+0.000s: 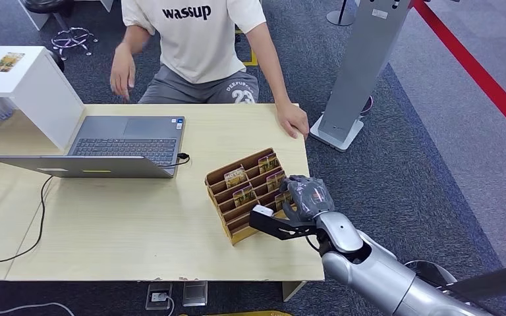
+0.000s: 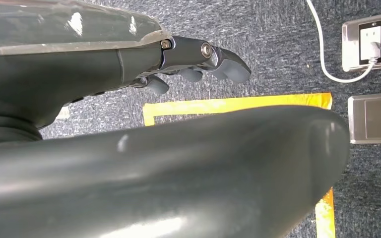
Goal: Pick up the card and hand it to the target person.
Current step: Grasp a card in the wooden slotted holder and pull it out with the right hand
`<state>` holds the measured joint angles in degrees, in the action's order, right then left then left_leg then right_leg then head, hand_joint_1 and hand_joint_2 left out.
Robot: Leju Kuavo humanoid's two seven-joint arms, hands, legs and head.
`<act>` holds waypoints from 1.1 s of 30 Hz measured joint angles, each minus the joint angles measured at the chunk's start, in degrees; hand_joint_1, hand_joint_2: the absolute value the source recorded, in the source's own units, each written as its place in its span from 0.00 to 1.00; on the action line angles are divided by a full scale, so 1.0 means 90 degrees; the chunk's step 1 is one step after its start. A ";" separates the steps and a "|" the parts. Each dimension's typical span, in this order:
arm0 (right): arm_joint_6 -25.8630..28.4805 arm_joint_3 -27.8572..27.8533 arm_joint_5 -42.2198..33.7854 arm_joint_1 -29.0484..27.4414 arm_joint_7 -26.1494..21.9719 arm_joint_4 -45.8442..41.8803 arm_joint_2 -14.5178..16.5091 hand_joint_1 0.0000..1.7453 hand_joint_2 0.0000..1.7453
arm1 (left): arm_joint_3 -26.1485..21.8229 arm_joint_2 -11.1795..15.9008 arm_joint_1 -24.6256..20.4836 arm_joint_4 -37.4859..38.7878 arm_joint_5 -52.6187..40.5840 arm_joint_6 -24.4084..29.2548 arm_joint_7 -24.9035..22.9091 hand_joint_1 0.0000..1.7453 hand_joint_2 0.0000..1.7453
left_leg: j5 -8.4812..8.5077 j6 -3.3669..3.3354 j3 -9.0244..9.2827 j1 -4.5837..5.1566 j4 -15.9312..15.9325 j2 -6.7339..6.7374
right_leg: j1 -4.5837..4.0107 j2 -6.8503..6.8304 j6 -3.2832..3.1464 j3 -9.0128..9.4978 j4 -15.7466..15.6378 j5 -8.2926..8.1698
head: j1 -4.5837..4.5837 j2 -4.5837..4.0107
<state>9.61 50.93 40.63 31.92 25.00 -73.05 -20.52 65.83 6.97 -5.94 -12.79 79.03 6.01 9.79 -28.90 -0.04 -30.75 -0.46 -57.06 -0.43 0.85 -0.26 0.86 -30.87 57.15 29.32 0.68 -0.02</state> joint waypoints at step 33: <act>0.0097 0.0007 -0.0097 0.0063 -0.0044 0.0352 0.0021 0.75 1.00 | 0.0000 0.0009 0.0001 0.0001 -0.0001 -0.0022 0.0019 0.00 0.00 | 0.0000 0.0000 0.0000 0.0000 0.0000 0.0000 | 0.0000 0.0000 0.0000 0.0000 0.0000 0.0000 | 0.0001 0.0000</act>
<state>10.49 50.99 39.76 32.49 24.60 -69.89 -20.33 65.83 7.05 -5.93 -12.78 79.02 5.81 9.97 -28.90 -0.04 -30.74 -0.46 -57.06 -0.43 0.85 -0.26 0.86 -30.87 57.15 29.32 0.69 -0.02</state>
